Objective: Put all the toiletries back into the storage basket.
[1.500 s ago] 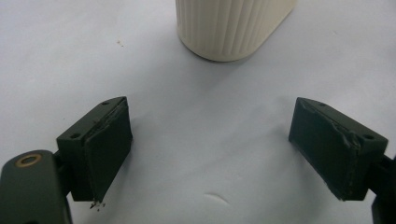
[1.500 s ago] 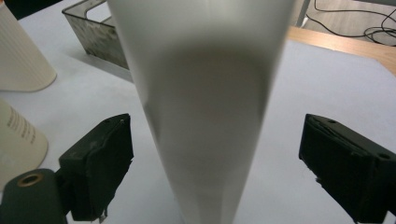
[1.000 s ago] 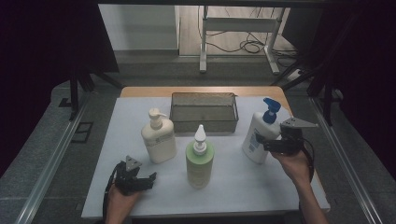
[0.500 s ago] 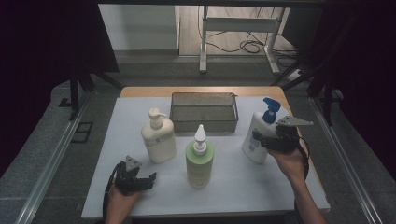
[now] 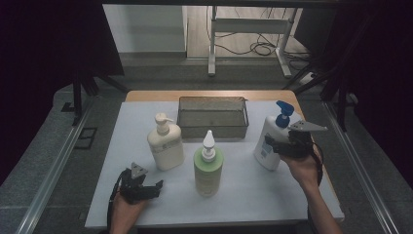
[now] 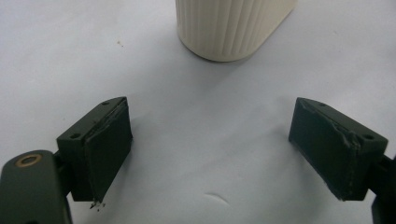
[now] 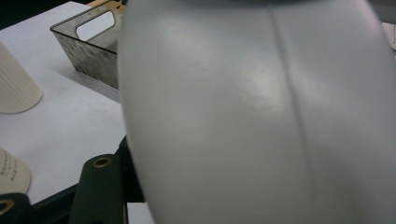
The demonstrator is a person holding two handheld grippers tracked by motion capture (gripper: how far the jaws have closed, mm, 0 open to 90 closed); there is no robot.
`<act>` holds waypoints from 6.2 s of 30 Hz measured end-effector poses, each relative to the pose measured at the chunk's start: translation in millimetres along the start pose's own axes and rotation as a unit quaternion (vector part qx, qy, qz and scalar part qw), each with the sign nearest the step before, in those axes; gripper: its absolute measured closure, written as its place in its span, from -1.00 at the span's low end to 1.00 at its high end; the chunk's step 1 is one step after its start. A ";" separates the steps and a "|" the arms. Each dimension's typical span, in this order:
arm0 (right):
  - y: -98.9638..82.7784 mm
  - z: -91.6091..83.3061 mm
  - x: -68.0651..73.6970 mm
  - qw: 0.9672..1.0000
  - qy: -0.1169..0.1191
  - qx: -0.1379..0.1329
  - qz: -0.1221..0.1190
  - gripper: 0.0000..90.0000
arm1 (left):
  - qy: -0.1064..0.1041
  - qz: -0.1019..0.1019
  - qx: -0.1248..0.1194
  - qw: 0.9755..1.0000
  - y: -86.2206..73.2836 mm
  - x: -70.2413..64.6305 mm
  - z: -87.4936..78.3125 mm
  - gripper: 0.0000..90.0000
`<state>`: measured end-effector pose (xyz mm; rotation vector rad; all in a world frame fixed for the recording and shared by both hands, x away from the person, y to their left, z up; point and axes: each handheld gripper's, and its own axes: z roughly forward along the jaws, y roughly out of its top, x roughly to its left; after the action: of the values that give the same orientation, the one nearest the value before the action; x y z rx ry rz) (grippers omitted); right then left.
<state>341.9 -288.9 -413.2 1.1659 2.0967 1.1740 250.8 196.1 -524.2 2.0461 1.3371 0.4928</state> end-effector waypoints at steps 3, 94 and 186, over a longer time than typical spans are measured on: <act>3.8 -3.6 -1.0 1.000 0.004 -0.003 0.001 -0.16 | 0.000 0.000 0.000 1.000 0.0 0.0 0.0 -0.71; 146.1 72.2 80.9 0.995 0.076 -0.030 -0.061 -0.14 | 0.000 0.000 -0.001 1.000 0.0 0.1 0.3 -0.71; 124.1 199.6 125.2 0.996 0.068 0.019 -0.055 -0.16 | -0.001 0.000 0.001 1.000 0.2 0.2 0.1 -0.71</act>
<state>474.7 -58.0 -411.7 0.9994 2.2628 1.1967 251.1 196.2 -524.1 2.0491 1.3371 0.4903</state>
